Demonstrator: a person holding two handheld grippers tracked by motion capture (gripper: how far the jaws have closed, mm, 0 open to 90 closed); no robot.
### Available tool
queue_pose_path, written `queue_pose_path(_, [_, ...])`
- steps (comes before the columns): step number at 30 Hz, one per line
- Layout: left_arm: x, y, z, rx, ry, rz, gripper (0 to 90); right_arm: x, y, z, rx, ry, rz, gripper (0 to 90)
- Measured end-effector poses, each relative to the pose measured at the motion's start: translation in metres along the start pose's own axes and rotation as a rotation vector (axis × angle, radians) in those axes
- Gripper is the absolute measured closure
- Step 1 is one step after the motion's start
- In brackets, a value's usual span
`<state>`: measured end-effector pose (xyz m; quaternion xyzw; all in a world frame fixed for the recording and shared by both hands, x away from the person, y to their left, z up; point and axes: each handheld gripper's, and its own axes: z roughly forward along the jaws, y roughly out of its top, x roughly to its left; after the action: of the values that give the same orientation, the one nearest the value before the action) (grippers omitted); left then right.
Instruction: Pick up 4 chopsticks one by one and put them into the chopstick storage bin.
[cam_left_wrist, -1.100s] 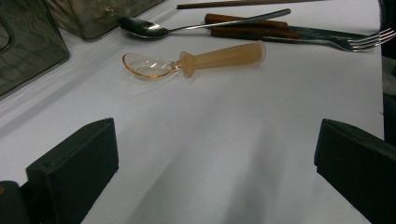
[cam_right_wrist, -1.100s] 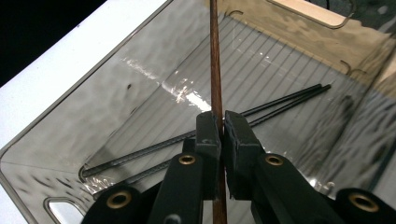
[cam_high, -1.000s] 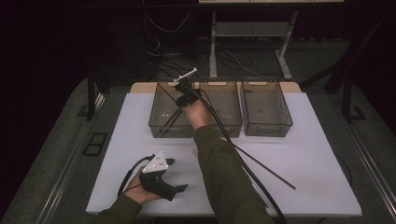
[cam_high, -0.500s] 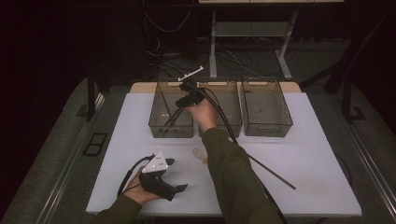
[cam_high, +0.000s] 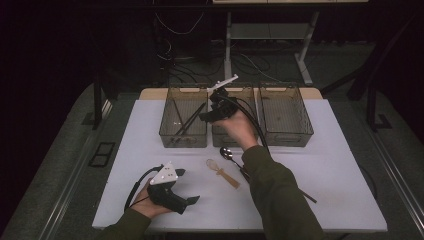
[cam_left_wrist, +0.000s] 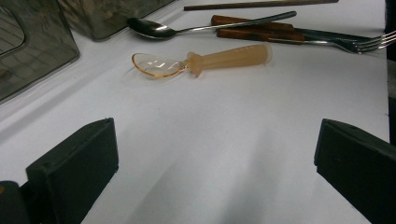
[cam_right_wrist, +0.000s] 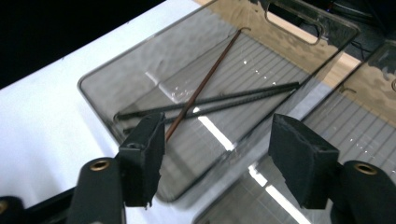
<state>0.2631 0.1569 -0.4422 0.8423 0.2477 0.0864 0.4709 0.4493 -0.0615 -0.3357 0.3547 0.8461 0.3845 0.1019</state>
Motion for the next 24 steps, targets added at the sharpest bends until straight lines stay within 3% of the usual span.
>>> queue_pose_path(7, [0.000, 0.000, 0.000, 0.004, -0.003, 0.003, 0.0, -0.004, -0.019, -0.015, 0.000, 0.022, -0.026, 28.6])
queue_pose_path(16, [0.001, -0.001, -0.001, 0.000, 0.008, -0.003, 0.0, -0.009, -0.040, -0.039, -0.016, 0.041, -0.065, 28.2])
queue_pose_path(24, [0.004, -0.001, -0.003, -0.021, -0.007, -0.022, 0.0, -0.017, -0.064, -0.059, -0.043, 0.058, -0.079, 28.2])
